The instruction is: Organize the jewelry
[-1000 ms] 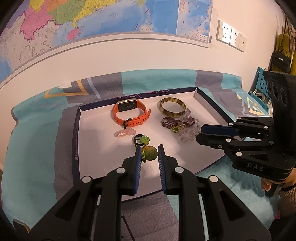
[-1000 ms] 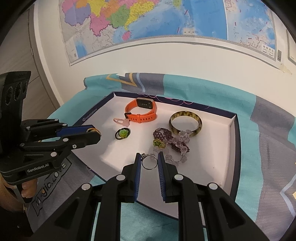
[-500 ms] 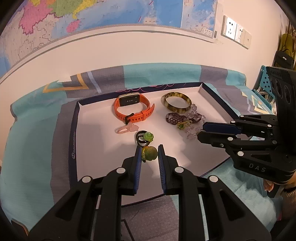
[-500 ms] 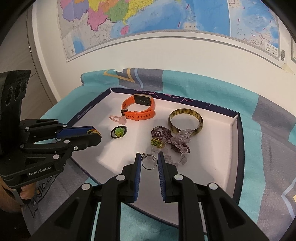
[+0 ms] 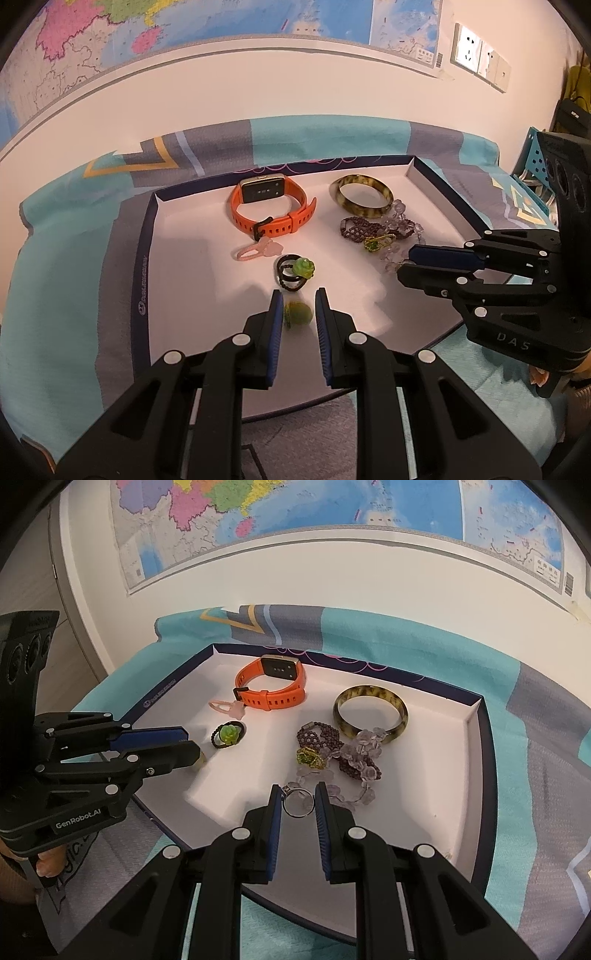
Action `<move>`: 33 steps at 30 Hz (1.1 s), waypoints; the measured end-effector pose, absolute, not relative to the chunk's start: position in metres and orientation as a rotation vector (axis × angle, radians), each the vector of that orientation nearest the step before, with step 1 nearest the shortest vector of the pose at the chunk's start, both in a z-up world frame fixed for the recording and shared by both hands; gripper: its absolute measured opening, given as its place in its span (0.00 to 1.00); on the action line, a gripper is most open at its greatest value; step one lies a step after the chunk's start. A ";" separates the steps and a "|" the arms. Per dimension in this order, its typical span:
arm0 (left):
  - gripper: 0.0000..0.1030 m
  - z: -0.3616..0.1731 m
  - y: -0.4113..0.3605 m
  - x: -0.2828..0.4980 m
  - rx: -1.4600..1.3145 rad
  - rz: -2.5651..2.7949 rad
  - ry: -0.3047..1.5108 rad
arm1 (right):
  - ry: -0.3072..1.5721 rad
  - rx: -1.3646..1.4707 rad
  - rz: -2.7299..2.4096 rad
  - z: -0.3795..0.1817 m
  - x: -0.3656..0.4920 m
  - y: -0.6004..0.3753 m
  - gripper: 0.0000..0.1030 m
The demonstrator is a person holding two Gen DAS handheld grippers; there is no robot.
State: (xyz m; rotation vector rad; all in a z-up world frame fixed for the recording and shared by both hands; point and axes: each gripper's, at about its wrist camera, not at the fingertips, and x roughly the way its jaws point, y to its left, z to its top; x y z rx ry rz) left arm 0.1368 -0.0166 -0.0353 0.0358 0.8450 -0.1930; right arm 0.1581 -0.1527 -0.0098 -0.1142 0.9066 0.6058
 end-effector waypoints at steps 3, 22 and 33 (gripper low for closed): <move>0.18 -0.036 -0.016 0.138 0.035 -0.189 0.847 | 0.908 -0.112 0.602 -0.010 0.159 -0.153 0.16; 0.58 -0.024 -0.009 0.117 0.025 -0.150 0.789 | 0.870 -0.065 0.563 -0.003 0.148 -0.166 0.50; 0.95 -0.007 -0.002 0.073 0.037 -0.086 0.709 | 0.796 -0.030 0.504 0.015 0.113 -0.185 0.94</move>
